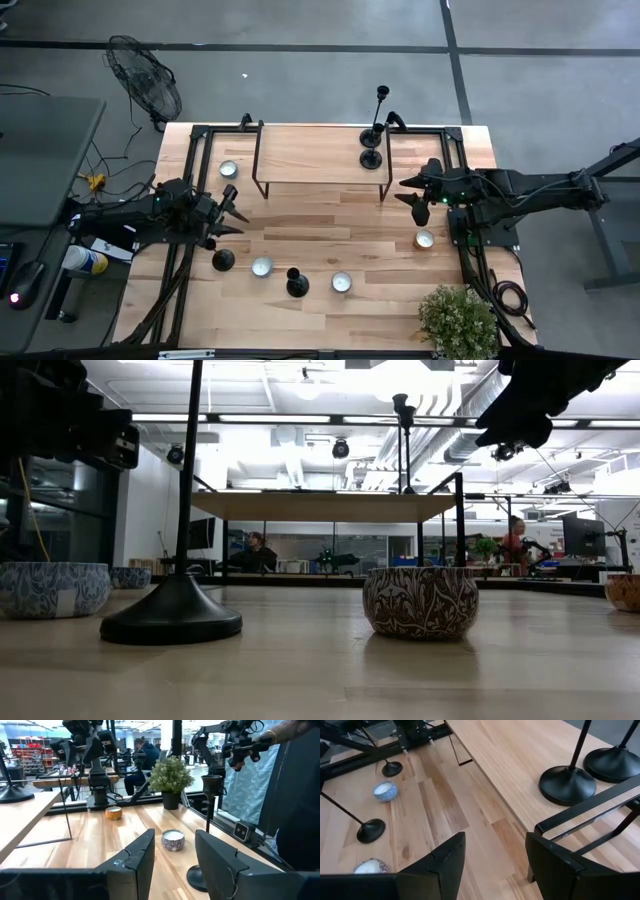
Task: Pick & Place candle stick holders
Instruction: Put the black candle holder on the shelf
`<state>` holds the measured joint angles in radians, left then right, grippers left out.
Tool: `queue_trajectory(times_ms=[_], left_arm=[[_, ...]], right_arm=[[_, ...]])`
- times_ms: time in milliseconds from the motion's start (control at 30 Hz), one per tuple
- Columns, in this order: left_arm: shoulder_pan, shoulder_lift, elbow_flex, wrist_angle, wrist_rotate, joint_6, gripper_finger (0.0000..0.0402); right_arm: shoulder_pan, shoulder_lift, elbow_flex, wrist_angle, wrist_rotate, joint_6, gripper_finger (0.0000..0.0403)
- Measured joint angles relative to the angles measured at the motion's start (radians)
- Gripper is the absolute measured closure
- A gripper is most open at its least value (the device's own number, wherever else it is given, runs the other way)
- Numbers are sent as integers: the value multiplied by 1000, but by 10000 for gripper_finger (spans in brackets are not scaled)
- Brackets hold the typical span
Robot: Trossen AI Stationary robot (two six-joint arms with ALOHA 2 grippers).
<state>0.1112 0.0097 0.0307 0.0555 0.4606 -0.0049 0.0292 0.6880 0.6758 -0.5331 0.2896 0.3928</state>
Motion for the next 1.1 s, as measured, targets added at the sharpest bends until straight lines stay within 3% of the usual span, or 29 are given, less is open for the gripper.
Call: queue_trajectory(times_ms=[267,600,967,1100], left_arm=[[0,0,0,-3,7,-205,264],[0,0,4,-3,20,-288,264],[0,0,120,-20,19,-288,264],[0,0,200,-180,16,-321,264]], right_arm=[[0,0,0,0,0,4,203],[0,0,0,0,0,1,203],[0,1,0,0,0,0,203],[0,1,0,0,0,0,203]])
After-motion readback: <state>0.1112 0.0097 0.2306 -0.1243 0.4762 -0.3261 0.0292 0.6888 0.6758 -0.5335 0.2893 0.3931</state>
